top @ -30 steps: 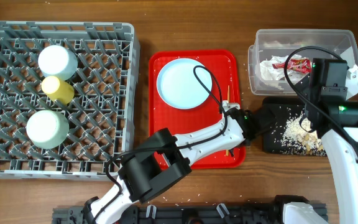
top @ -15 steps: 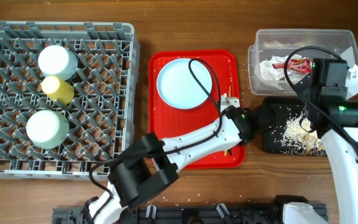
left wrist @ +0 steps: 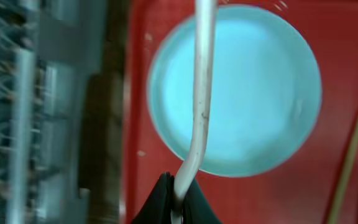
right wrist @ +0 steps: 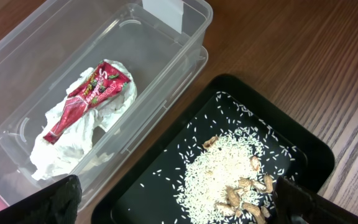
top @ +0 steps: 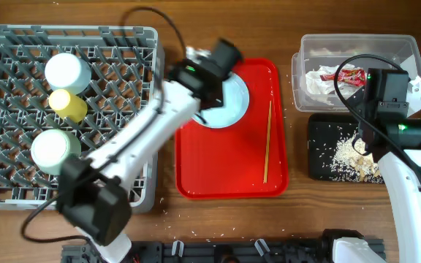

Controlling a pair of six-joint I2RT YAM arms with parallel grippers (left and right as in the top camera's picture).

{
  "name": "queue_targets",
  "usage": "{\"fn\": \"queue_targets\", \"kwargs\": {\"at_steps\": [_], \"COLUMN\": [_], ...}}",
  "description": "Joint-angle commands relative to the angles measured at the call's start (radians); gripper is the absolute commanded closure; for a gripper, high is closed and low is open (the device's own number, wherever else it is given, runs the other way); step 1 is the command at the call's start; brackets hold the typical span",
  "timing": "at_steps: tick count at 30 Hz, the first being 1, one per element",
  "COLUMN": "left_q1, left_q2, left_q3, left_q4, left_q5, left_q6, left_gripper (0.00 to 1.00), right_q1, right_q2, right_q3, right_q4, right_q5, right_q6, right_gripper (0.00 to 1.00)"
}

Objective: Sort waste into correct bins and load items into the dishwasher rack
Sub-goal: 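Carry the white fork into the dish rack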

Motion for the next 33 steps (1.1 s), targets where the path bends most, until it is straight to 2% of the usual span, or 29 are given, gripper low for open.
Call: {"fn": "queue_targets", "kwargs": {"at_steps": [1,2,5,8,10,12,16,21,23,25,30,32,33], "left_q1": [0.113,0.15,0.264,0.406,0.506,0.581,0.69,0.724,0.724,0.724,0.724,0.724,0.721], "left_q2": [-0.048,-0.048,-0.046,-0.046,-0.045,-0.044,-0.044,-0.044,-0.044,-0.044,-0.044,-0.052,-0.065], "left_q3": [-0.004,-0.005,-0.005,-0.005,-0.005,-0.007,-0.058,-0.146,-0.154,-0.154,-0.154,-0.151,-0.151], "left_q4": [-0.004,-0.004,0.011,0.011,0.006,0.006,0.018,0.057,0.06,0.06,0.063,0.062,0.053], "left_q5": [-0.013,-0.012,0.092,0.273,0.472,0.519,0.52,0.534,0.534,0.533,0.533,0.547,0.605], "left_q6": [0.203,0.222,0.4,0.574,0.699,0.711,0.754,0.729,0.729,0.729,0.719,0.638,0.626], "left_gripper": [0.96,0.96,0.96,0.96,0.96,0.96,0.96,0.96,0.92,0.67,0.6,0.6,0.6], "right_q1": [-0.002,-0.002,-0.002,-0.002,-0.002,-0.002,-0.002,-0.002,-0.002,-0.002,-0.002,-0.002,-0.002], "right_q2": [0.006,0.006,0.006,0.006,0.006,0.006,0.006,0.006,0.006,0.006,0.006,0.006,0.006], "right_q3": [0.002,0.002,0.002,0.002,0.002,0.002,0.002,0.002,0.002,0.002,0.002,0.002,0.002], "right_q4": [0.003,0.003,0.003,0.003,0.003,0.003,0.003,0.003,0.003,0.003,0.003,0.003,0.003], "right_q5": [0.017,0.017,0.017,0.017,0.017,0.017,0.017,0.017,0.017,0.017,0.017,0.017,0.017], "right_q6": [-0.006,-0.006,-0.007,-0.006,-0.006,-0.006,-0.006,-0.007,-0.006,-0.006,-0.006,-0.006,-0.007], "right_gripper": [0.0,0.0,0.0,0.0,0.0,0.0,0.0,0.0,0.01,0.0,0.0,0.0,0.0]}}
